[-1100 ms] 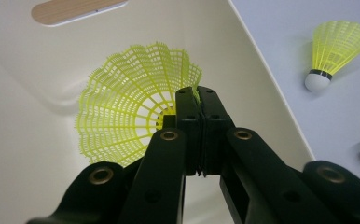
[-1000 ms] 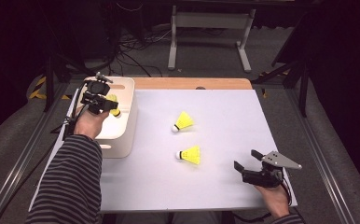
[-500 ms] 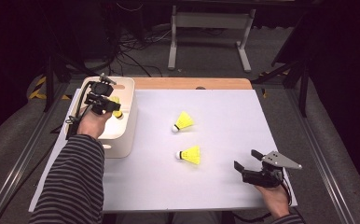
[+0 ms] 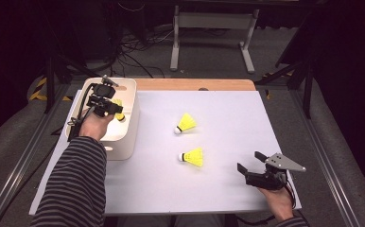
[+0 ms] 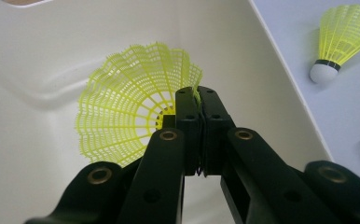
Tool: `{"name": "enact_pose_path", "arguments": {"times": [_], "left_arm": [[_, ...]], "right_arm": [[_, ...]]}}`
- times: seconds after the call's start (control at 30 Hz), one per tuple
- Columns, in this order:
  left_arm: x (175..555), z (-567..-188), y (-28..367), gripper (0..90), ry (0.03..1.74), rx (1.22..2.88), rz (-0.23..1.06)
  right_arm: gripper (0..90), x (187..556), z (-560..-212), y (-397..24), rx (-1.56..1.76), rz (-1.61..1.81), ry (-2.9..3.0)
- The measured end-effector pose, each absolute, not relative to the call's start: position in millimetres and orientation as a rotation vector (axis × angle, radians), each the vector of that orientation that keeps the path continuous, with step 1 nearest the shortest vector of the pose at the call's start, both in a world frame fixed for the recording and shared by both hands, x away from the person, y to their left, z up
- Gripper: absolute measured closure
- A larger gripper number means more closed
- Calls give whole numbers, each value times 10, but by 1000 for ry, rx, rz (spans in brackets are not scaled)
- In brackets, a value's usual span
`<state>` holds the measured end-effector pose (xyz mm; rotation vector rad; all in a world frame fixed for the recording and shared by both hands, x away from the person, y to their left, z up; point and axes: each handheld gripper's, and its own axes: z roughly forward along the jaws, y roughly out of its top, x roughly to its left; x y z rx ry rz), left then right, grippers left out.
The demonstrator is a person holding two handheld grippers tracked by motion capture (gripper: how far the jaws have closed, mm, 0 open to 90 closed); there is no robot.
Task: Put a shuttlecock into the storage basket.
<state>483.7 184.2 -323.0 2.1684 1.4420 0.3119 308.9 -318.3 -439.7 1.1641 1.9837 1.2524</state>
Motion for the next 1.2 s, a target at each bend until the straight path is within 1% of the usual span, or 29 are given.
{"name": "enact_pose_path", "arguments": {"times": [0.8, 0.9, 1.0, 1.13, 1.2], "left_arm": [[4864, -3278, 1845, 872, 1444, 2185, 296], [4855, -3267, 1850, 819, 1450, 2173, 296], [4833, -3241, 1855, 716, 1449, 2153, 310], [4819, -3228, 1867, 613, 1459, 2146, 316], [4812, -3224, 1867, 586, 1458, 2147, 318]], "right_arm": [[145, 3110, -4402, -3160, 1151, 1234, 1997], [145, 3110, -4403, -3161, 1152, 1234, 1997], [145, 3110, -4402, -3162, 1153, 1230, 1998], [146, 3109, -4402, -3159, 1153, 1234, 1998], [146, 3109, -4402, -3160, 1150, 1232, 1999]]}}
